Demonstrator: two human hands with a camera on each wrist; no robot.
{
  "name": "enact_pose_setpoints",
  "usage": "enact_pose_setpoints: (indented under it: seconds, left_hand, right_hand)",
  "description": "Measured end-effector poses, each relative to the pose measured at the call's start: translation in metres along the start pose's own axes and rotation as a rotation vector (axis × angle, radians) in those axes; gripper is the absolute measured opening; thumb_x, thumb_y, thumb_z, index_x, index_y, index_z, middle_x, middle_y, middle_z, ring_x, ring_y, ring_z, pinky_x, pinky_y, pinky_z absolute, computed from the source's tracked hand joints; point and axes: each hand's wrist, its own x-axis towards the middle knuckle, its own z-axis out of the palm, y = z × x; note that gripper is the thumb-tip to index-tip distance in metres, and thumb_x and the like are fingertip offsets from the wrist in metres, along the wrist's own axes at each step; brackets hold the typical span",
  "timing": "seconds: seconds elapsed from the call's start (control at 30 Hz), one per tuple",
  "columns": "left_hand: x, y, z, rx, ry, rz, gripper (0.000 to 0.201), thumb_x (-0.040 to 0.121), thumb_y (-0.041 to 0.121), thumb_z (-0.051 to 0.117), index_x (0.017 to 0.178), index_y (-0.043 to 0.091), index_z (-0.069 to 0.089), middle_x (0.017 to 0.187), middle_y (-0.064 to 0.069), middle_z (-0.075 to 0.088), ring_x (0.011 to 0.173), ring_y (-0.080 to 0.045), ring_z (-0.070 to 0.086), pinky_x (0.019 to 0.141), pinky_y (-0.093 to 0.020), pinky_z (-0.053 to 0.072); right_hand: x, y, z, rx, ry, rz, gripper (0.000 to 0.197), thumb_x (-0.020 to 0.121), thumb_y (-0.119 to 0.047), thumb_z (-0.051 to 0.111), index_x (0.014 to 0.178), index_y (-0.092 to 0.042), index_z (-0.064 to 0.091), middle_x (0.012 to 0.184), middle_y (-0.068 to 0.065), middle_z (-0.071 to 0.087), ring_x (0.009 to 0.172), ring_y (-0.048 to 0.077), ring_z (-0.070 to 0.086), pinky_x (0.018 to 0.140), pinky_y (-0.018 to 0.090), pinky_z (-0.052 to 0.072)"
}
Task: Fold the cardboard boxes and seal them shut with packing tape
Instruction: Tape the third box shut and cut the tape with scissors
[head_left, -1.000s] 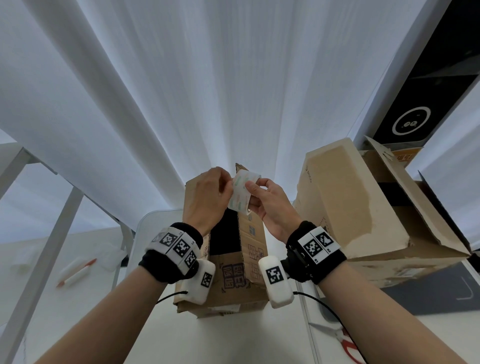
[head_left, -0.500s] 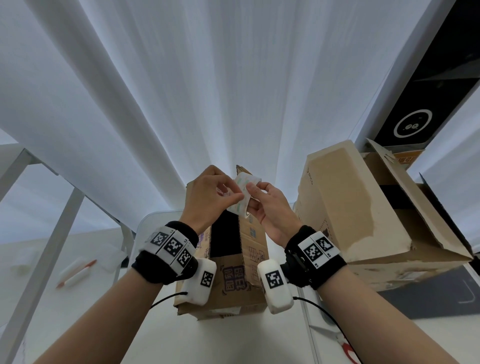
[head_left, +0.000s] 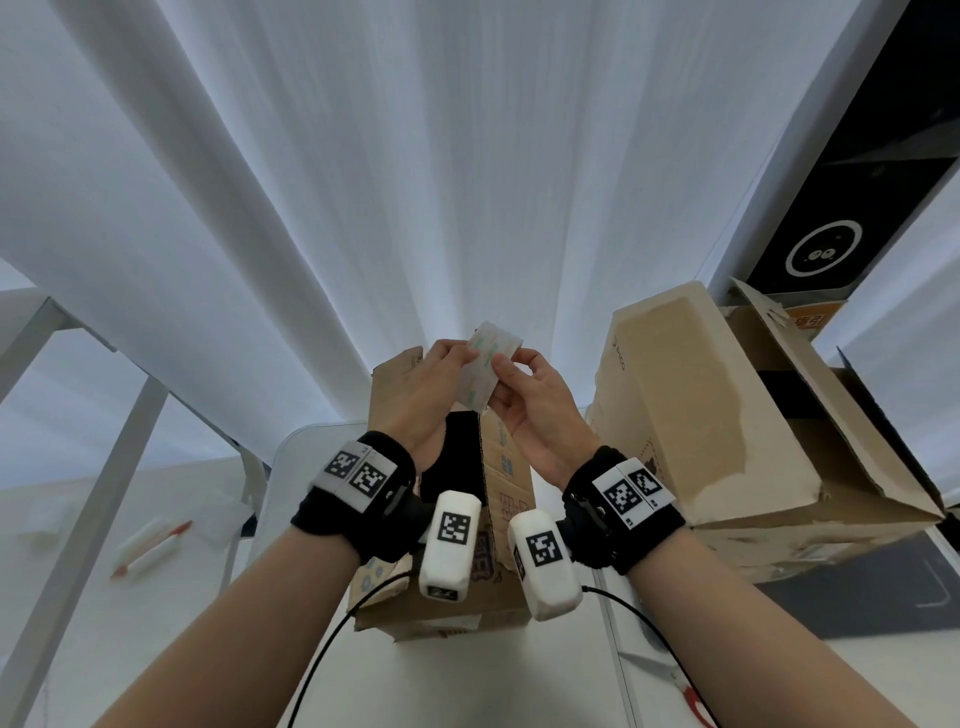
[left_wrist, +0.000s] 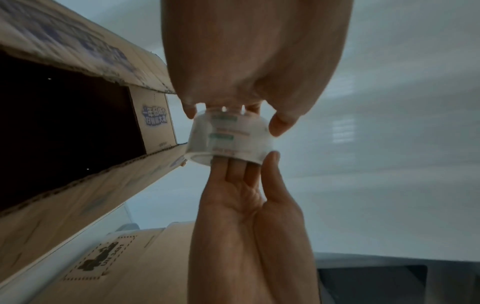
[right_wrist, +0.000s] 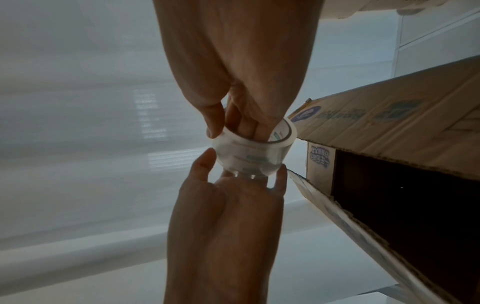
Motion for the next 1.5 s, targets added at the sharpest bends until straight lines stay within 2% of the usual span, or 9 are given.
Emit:
enact_pose_setpoints:
  seconds: [0.1,0.27,0.33,0.47,0.7,0.83,1.03,1.37,1.5]
  left_hand:
    - [-0.011,0.003,0.012,0.052,0.053,0.048,0.022,0.097,0.012,0.044,0.109,0.003,0.061,0.089,-0.009,0.062,0.077,-0.022,0.055,0.070,-0.037,0.044]
    - [-0.021,0.005,0.018,0.162,0.065,0.141,0.027,0.100,0.004,0.034,0.116,-0.007,0.054,0.080,-0.002,0.056,0.064,-0.011,0.050,0.047,-0.017,0.042]
    - [-0.023,0.005,0.019,0.147,0.067,0.140,0.027,0.099,0.002,0.034,0.114,-0.008,0.054,0.078,-0.004,0.055,0.060,-0.011,0.049,0.043,-0.017,0.040]
    - [-0.027,0.006,0.019,0.062,0.066,0.066,0.025,0.095,0.000,0.035,0.111,-0.008,0.052,0.086,-0.017,0.057,0.064,-0.021,0.051,0.048,-0.026,0.041]
    - [-0.027,-0.004,0.017,-0.001,0.040,0.032,0.023,0.096,0.012,0.040,0.108,0.004,0.058,0.107,-0.027,0.066,0.086,-0.033,0.062,0.070,-0.040,0.048]
    - [-0.024,-0.006,0.016,0.051,0.080,0.064,0.025,0.096,0.008,0.037,0.112,-0.003,0.052,0.096,-0.020,0.059,0.080,-0.028,0.054,0.060,-0.035,0.042]
    - [-0.024,-0.013,0.015,0.072,0.048,0.029,0.016,0.091,0.015,0.035,0.097,0.014,0.051,0.100,-0.020,0.060,0.081,-0.029,0.055,0.064,-0.040,0.043]
    - [-0.025,-0.017,0.010,0.045,-0.007,0.035,0.018,0.091,0.009,0.037,0.096,0.016,0.053,0.098,-0.014,0.061,0.080,-0.026,0.053,0.061,-0.034,0.043]
    - [-0.023,-0.020,0.011,0.035,-0.009,-0.001,0.028,0.088,0.027,0.043,0.107,0.010,0.055,0.100,-0.017,0.059,0.080,-0.027,0.054,0.062,-0.036,0.043]
  right_hand:
    - [-0.001,0.003,-0.001,0.006,-0.025,-0.010,0.020,0.099,-0.007,0.055,0.119,-0.007,0.051,0.125,0.026,0.062,0.096,0.023,0.067,0.096,0.034,0.053]
    - [-0.004,0.009,-0.003,-0.039,-0.007,-0.034,0.035,0.097,-0.019,0.058,0.129,-0.005,0.054,0.115,0.017,0.063,0.096,0.023,0.057,0.086,0.026,0.052]
    - [-0.006,0.011,-0.003,-0.036,-0.011,-0.030,0.043,0.089,-0.027,0.066,0.127,-0.007,0.058,0.114,0.017,0.058,0.099,0.026,0.048,0.084,0.027,0.048]
    - [-0.008,0.014,-0.005,-0.008,-0.030,-0.023,0.051,0.079,-0.033,0.075,0.123,-0.012,0.063,0.116,0.018,0.055,0.097,0.025,0.045,0.084,0.027,0.047]
    - [-0.011,0.011,-0.009,0.010,-0.045,-0.025,0.045,0.089,-0.024,0.062,0.130,-0.005,0.056,0.115,0.015,0.063,0.101,0.024,0.055,0.092,0.029,0.052]
    - [-0.013,0.014,-0.008,0.032,-0.058,-0.001,0.032,0.099,-0.016,0.055,0.129,-0.005,0.054,0.116,0.015,0.063,0.094,0.021,0.061,0.088,0.025,0.055]
    - [-0.016,0.016,-0.009,0.038,-0.067,0.016,0.035,0.100,-0.015,0.053,0.133,-0.003,0.052,0.114,0.014,0.065,0.092,0.019,0.062,0.086,0.025,0.054]
    - [-0.022,0.014,-0.011,0.046,-0.106,0.018,0.040,0.100,-0.017,0.053,0.137,-0.003,0.050,0.117,0.014,0.066,0.095,0.018,0.066,0.093,0.029,0.052]
    - [-0.022,0.014,-0.012,0.017,-0.114,0.017,0.040,0.100,-0.016,0.054,0.138,-0.003,0.049,0.119,0.015,0.065,0.097,0.019,0.065,0.094,0.028,0.052]
